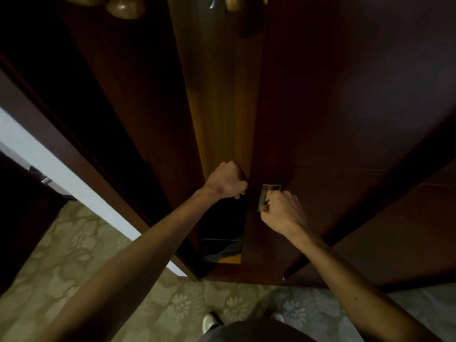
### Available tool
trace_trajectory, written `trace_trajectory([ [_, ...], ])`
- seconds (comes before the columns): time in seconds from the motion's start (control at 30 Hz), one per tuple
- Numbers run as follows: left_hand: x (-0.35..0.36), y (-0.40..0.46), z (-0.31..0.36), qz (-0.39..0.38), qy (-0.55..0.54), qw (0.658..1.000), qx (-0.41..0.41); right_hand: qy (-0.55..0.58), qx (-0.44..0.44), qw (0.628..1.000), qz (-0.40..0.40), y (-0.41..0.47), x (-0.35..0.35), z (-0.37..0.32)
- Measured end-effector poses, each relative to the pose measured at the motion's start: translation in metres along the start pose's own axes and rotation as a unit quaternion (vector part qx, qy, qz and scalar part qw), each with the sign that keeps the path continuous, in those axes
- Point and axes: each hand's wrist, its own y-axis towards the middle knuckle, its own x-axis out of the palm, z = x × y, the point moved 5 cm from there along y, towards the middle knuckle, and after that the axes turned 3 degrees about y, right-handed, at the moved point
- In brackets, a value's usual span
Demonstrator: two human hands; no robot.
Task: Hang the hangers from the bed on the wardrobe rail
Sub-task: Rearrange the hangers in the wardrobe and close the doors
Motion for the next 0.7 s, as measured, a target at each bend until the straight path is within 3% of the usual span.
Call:
trace_trajectory([
  [0.37,-0.040,-0.037,-0.065,0.051,-0.047,0.997,-0.029,0.017,-0.034,0.999,-0.028,0.011,0.032,-0.071],
  [0.63,-0.063,-0.064,-0.109,0.126,-0.026,0.981,-0.146,0.025,-0.050,0.997,-0.057,0.016,0.054,-0.122],
  [0.7,-0.064,-0.073,-0.115,0.103,-0.010,0.982,-0.159,0.021,-0.051,0.997,-0.059,0.016,0.058,-0.135],
])
